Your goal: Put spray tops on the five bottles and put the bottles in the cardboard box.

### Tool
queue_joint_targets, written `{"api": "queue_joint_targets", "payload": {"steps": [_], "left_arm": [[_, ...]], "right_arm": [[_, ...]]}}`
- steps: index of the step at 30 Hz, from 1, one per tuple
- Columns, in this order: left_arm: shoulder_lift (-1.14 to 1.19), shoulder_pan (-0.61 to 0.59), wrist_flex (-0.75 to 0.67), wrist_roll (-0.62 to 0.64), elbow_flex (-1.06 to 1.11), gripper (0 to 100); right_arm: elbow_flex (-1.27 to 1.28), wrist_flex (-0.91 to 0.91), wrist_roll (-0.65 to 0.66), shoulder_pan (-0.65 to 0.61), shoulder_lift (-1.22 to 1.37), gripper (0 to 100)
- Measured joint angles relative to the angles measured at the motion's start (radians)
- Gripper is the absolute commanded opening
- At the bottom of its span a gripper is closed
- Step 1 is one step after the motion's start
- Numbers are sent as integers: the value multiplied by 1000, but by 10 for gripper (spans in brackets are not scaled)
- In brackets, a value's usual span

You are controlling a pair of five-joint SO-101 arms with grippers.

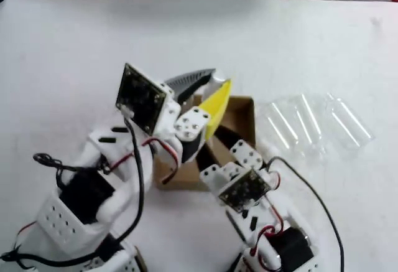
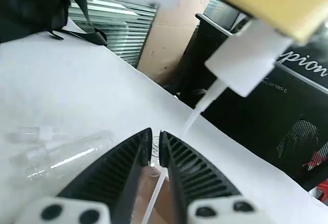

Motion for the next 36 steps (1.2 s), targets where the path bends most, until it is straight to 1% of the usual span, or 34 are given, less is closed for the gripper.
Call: {"api": "queue_joint_targets", "payload": {"steps": [3,9,14,17,22,30,33,36], "left_arm": [[0,0,12,-2,0,21],[0,-2,46,-6,0,21],[0,-40,48,-6,0,21],[0,-40,64,-6,0,21],[0,-44,100,-6,0,21],[0,-44,100,-6,0,21],[0,-46,100,-6,0,21],[0,-44,100,-6,0,21]], "right_arm": [[0,0,0,25,0,15],[0,0,0,35,0,15],[2,0,0,37,0,15],[12,0,0,37,0,15],[69,-68,0,57,2,15],[72,-80,-2,54,0,15],[46,-40,-46,68,2,15],[-31,52,-132,106,-2,15]]}}
